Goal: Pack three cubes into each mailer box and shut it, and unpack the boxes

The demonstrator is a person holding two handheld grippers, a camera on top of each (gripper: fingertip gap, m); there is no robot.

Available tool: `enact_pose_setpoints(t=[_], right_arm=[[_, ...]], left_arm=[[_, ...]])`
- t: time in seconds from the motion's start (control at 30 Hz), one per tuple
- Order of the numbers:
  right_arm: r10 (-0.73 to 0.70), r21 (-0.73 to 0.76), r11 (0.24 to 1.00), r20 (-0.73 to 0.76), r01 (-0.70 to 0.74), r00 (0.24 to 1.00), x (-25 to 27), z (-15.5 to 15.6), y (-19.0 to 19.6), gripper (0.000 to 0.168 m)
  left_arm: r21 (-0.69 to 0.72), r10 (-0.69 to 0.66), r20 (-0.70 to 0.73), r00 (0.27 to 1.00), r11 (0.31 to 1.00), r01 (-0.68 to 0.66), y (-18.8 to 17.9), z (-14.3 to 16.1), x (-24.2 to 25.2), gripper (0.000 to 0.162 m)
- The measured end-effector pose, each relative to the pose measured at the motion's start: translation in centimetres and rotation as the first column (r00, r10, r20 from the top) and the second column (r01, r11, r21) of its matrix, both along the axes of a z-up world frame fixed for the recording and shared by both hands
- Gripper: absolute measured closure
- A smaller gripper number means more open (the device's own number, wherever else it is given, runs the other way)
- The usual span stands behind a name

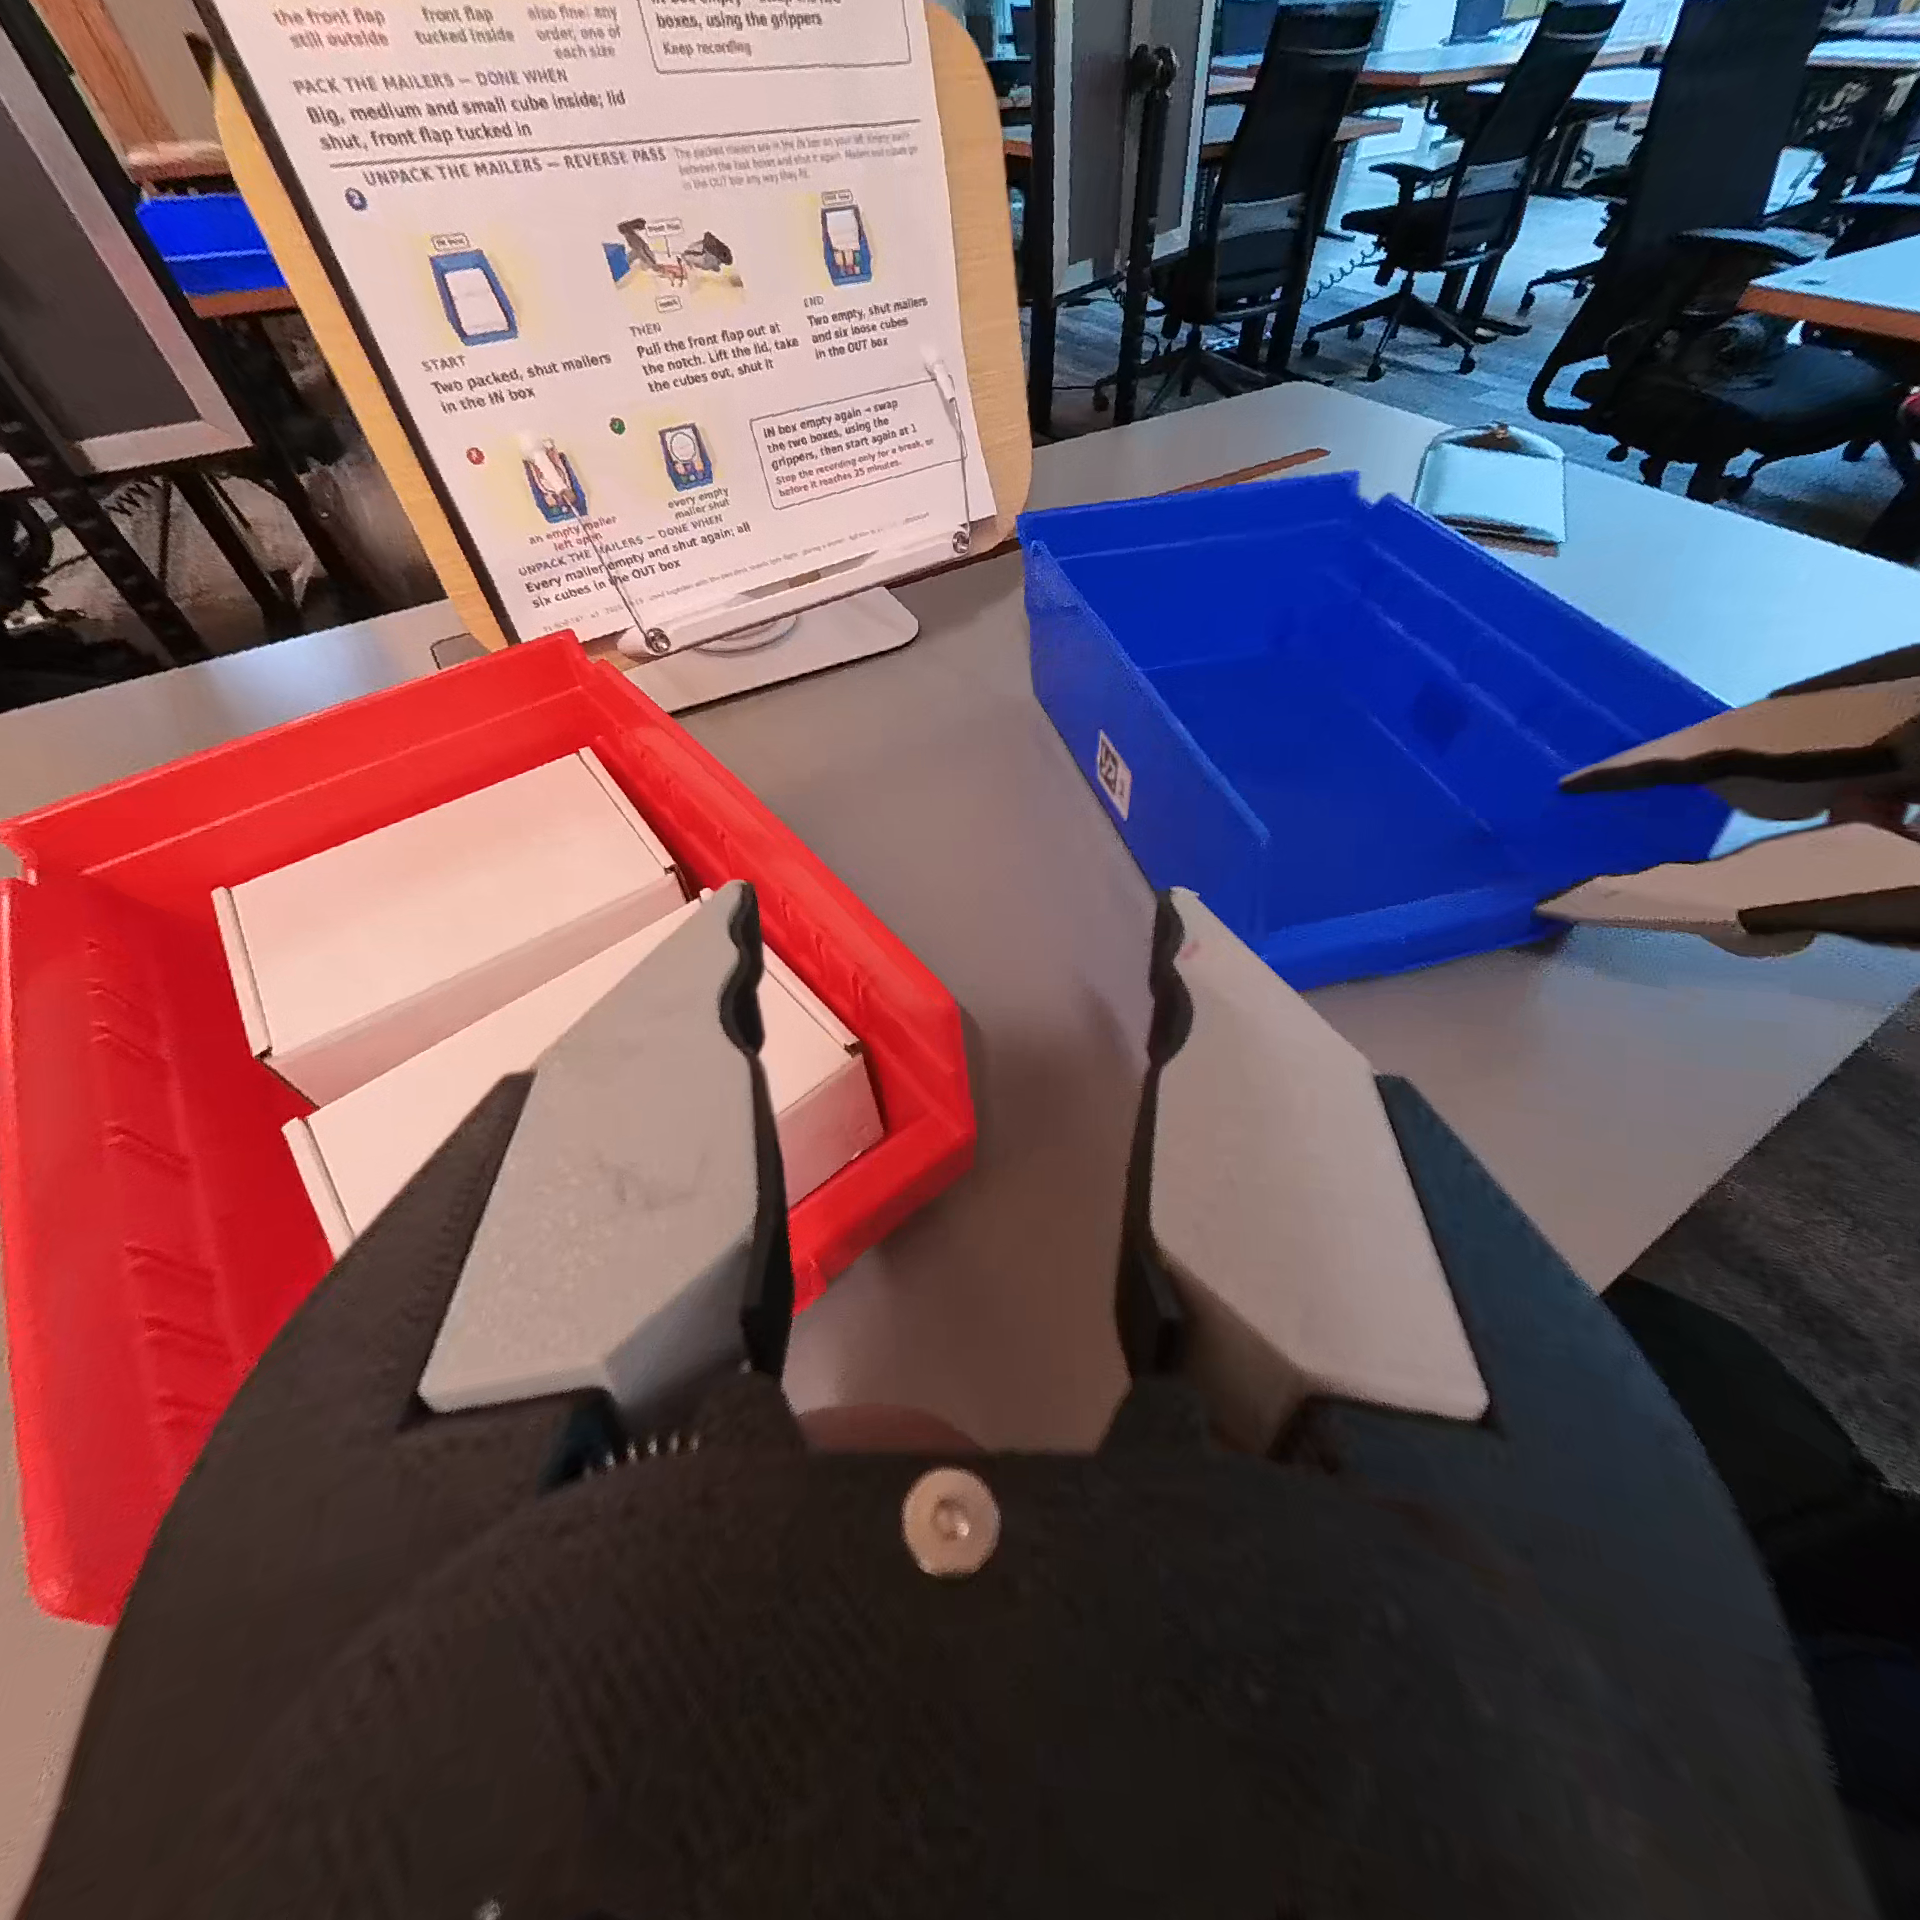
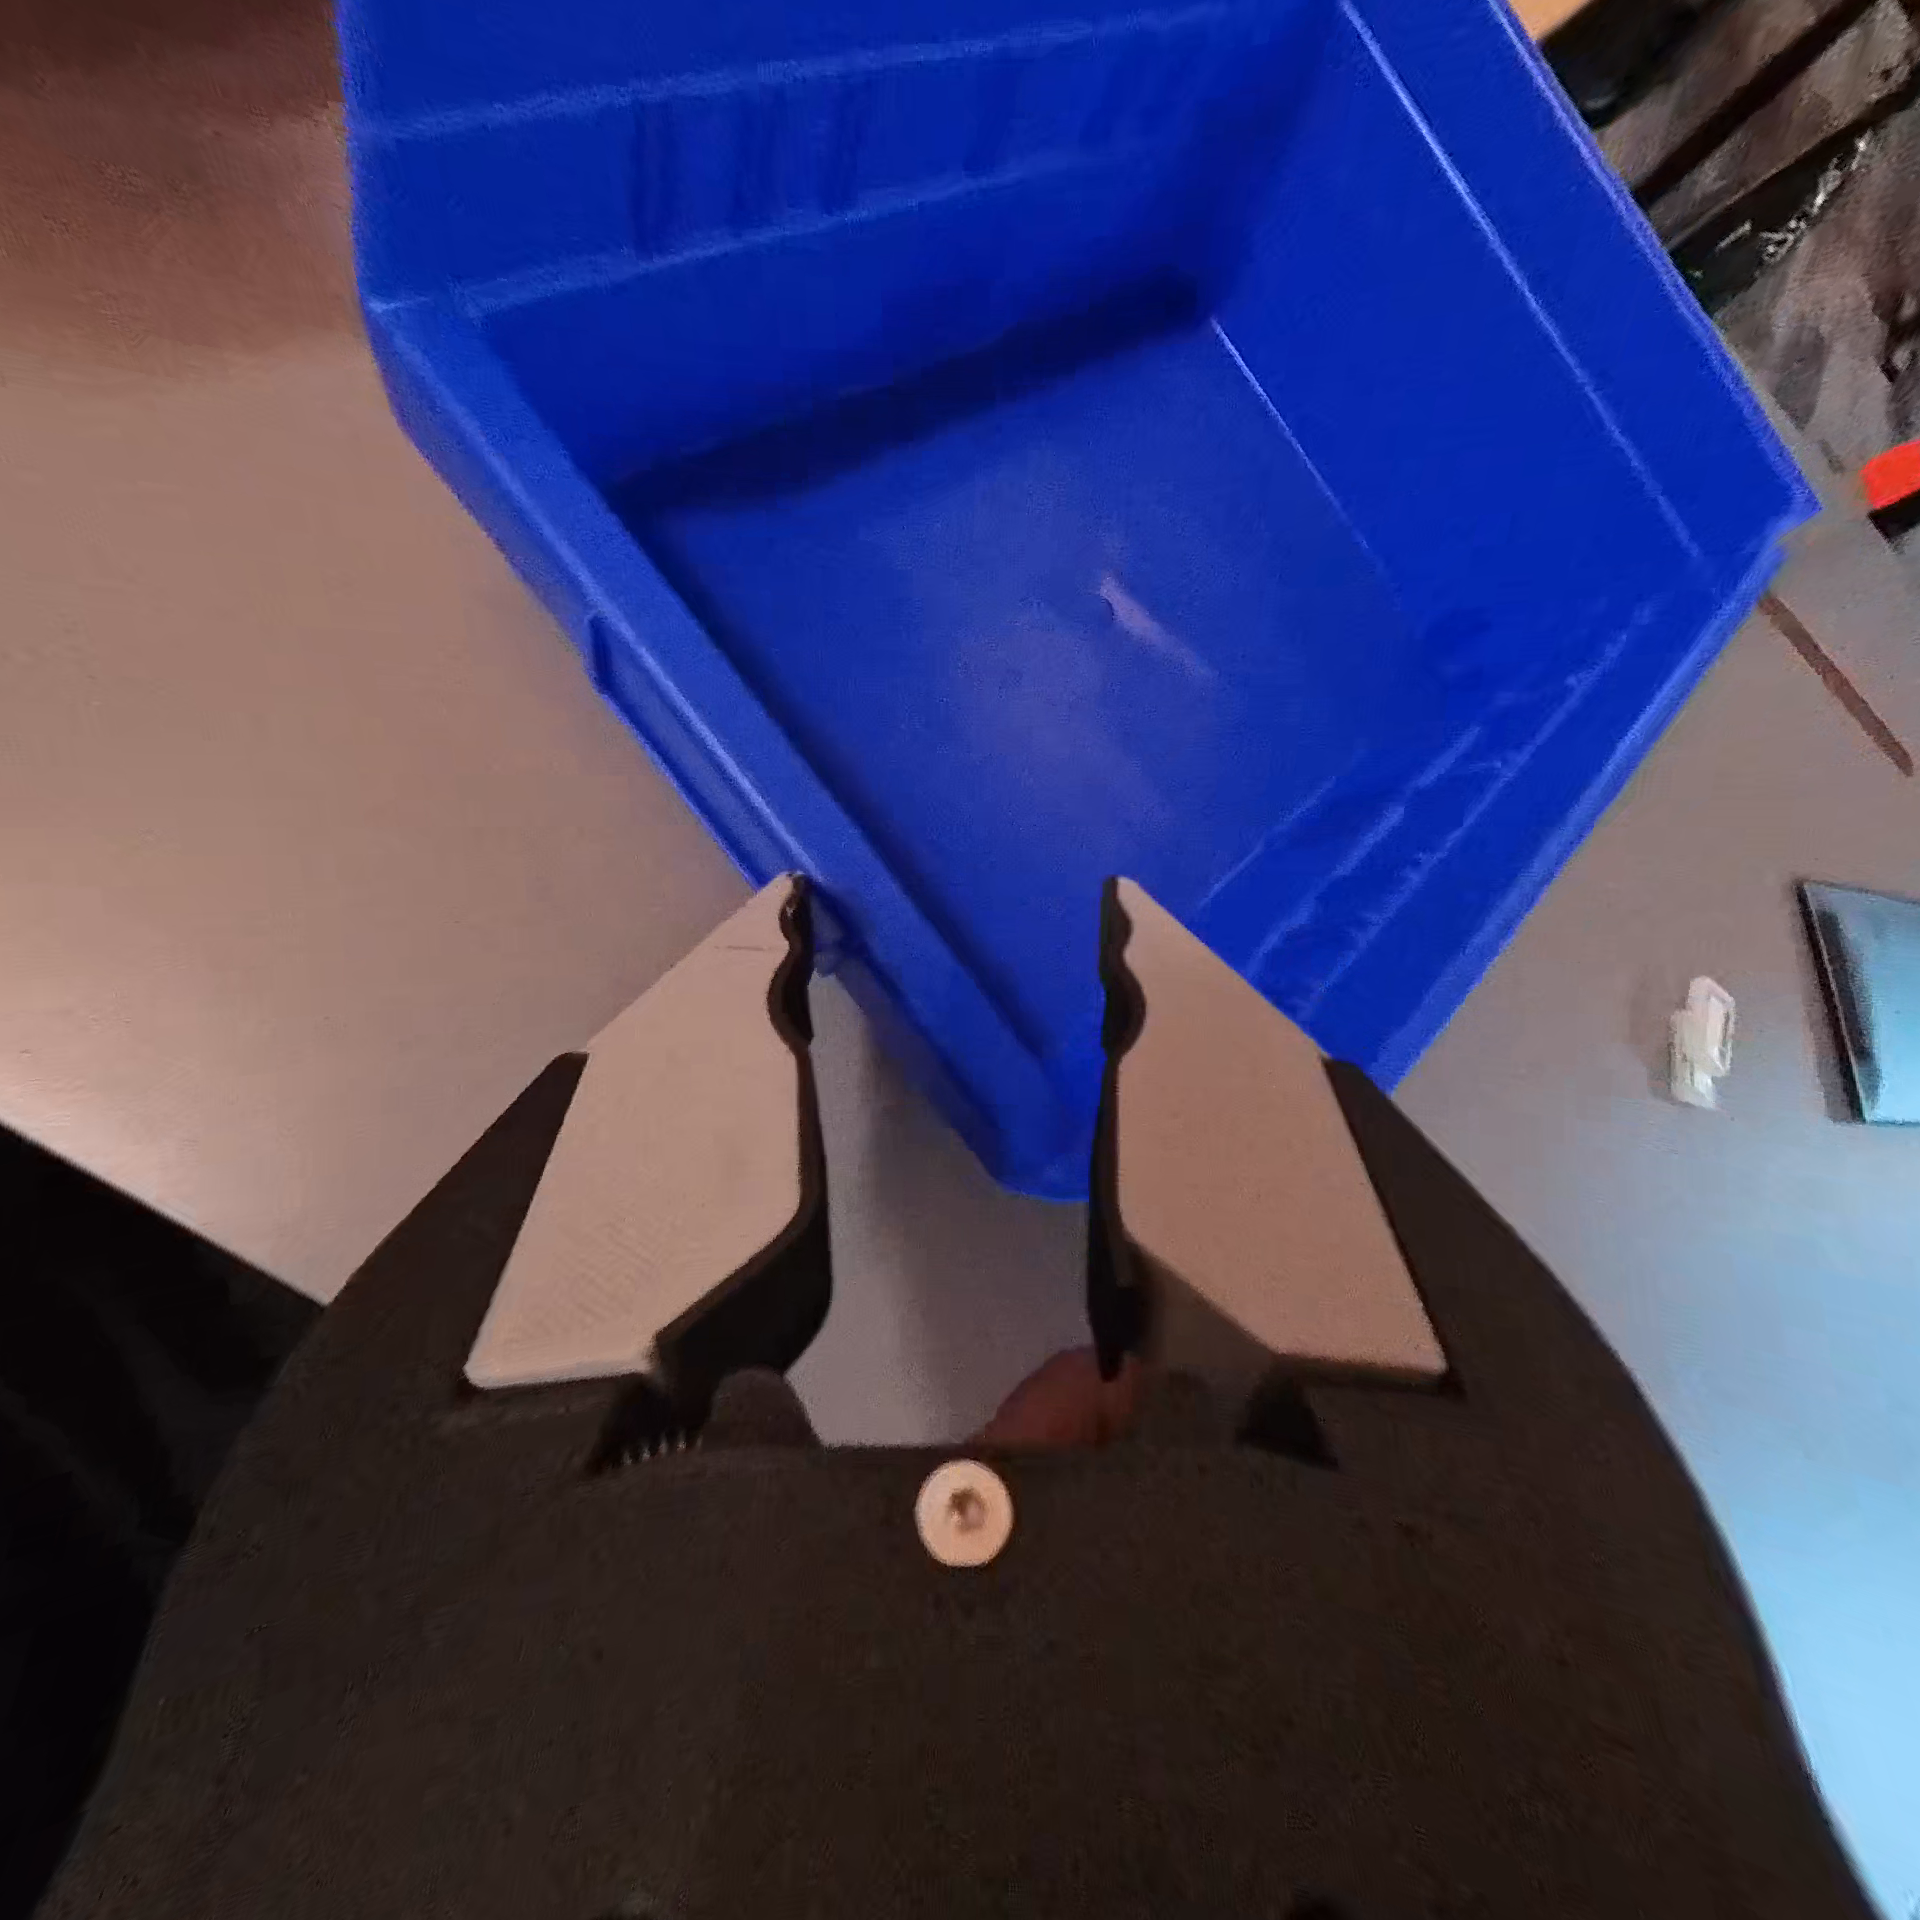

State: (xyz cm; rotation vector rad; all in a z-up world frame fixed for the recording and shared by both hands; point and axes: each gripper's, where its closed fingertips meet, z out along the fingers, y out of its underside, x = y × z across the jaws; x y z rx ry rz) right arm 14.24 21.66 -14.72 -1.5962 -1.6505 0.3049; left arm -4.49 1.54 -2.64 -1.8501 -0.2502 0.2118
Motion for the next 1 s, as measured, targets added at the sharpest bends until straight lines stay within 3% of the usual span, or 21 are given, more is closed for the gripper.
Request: enact_pose_setpoints(t=[0.1, 0.23, 0.43, 0.53, 0.8, 0.87, 0.97, 1.0], right_arm=[[-0.09, 0.005, 0.996, 0.014, 0.09, 0.996, 1.7, 0.0, 2.7, 0.117], [-0.213, 0.076, 0.974, -0.032, 0.215, 0.976, 3.8, 1.5, 6.5, 0.133], [0.023, -0.103, 0.993, -0.279, -0.054, 0.96, 0.6, 5.7, 0.0, 0.125], [0.08, -0.144, 0.98, -0.34, -0.136, 0.937, -2.0, 6.1, -3.6, 0.119], [-0.047, -0.05, 0.998, -0.433, 0.028, 0.9, -8.4, 3.9, -5.8, 0.11], [-0.065, -0.009, 0.998, -0.409, 0.067, 0.91, -9.2, 3.0, -5.4, 0.111], [-0.106, 0.069, 0.988, -0.371, 0.141, 0.923, -9.5, 2.1, -3.5, 0.119], [-0.099, 0.071, 0.989, -0.362, 0.133, 0.927, -9.5, 1.8, -3.2, 0.118]], left_arm=[[-0.008, 0.008, 0.014, 1.0, 1.0, -0.008, 0.0, -0.3, -0.4, 0.087], [-0.012, 0.012, 0.029, 1.0, 1.0, -0.011, 0.3, -0.9, -0.8, 0.087], [-0.066, 0.044, 0.077, 0.996, 0.997, -0.039, 1.5, -3.4, -1.8, 0.083], [-0.088, 0.077, 0.075, 0.994, 0.994, -0.07, 2.4, -4.6, -2.5, 0.082], [-0.194, 0.126, 0.028, 0.992, 0.974, -0.118, 5.5, -9.4, -2.8, 0.084], [-0.219, 0.158, -0.019, 0.987, 0.963, -0.158, 5.8, -10.4, -3.6, 0.09], [-0.243, 0.176, -0.077, 0.981, 0.951, -0.189, 5.7, -11.4, -4.7, 0.128], [-0.239, 0.147, -0.075, 0.986, 0.958, -0.161, 5.8, -11.5, -4.5, 0.13]])
